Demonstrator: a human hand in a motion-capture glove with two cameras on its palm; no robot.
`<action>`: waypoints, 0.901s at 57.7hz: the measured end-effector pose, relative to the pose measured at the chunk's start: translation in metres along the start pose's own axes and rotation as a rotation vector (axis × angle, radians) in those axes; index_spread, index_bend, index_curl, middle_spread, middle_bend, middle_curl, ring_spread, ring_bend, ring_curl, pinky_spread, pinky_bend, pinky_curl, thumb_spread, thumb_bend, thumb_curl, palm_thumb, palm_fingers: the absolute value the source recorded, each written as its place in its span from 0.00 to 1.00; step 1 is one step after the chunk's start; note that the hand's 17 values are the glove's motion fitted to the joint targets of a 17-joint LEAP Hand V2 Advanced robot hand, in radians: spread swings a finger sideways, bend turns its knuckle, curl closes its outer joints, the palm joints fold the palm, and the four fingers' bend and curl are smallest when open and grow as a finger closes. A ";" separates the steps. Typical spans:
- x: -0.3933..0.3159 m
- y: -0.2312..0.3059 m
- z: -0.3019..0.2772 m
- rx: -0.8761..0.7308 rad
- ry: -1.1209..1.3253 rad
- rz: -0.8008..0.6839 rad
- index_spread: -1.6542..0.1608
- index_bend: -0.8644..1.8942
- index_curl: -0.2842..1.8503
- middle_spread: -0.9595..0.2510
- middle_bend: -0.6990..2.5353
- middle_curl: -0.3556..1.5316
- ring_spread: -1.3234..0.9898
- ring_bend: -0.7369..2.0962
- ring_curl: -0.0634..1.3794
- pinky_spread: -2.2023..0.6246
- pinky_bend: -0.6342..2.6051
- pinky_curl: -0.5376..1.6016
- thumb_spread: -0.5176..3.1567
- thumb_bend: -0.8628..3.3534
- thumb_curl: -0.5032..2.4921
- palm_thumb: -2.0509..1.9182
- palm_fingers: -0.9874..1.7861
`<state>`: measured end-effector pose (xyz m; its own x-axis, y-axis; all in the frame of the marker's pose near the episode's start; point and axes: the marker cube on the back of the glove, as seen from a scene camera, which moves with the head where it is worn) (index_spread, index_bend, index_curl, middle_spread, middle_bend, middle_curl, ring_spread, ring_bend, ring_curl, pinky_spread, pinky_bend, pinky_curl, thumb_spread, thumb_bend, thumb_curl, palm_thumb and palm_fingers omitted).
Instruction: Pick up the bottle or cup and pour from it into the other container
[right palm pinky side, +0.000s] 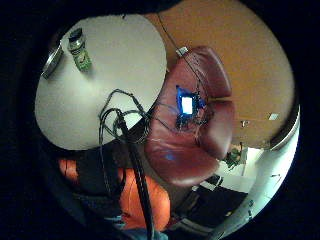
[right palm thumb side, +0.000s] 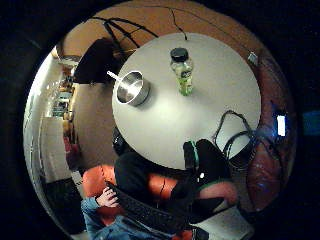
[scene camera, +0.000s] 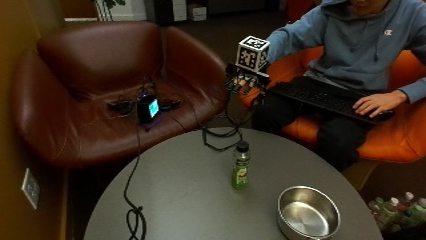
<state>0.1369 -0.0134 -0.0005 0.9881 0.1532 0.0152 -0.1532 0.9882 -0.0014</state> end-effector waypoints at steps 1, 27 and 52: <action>0.002 -0.001 0.001 -0.003 -0.004 0.000 0.69 0.37 0.25 0.75 0.27 0.34 0.56 0.39 0.22 0.86 0.34 0.41 0.41 0.20 0.30 0.70 0.36; 0.041 -0.042 0.069 0.029 -0.228 -0.011 0.69 0.37 0.26 0.74 0.27 0.35 0.56 0.38 0.23 0.86 0.32 0.41 0.41 0.20 0.31 0.70 0.39; 0.023 -0.095 0.144 -0.273 -0.880 -0.024 0.69 0.36 0.25 0.69 0.27 0.35 0.54 0.37 0.23 0.86 0.32 0.41 0.39 0.20 0.31 0.71 0.38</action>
<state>0.1722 -0.1041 0.1443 0.6059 0.1875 0.7731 -0.0133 0.9741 -0.2258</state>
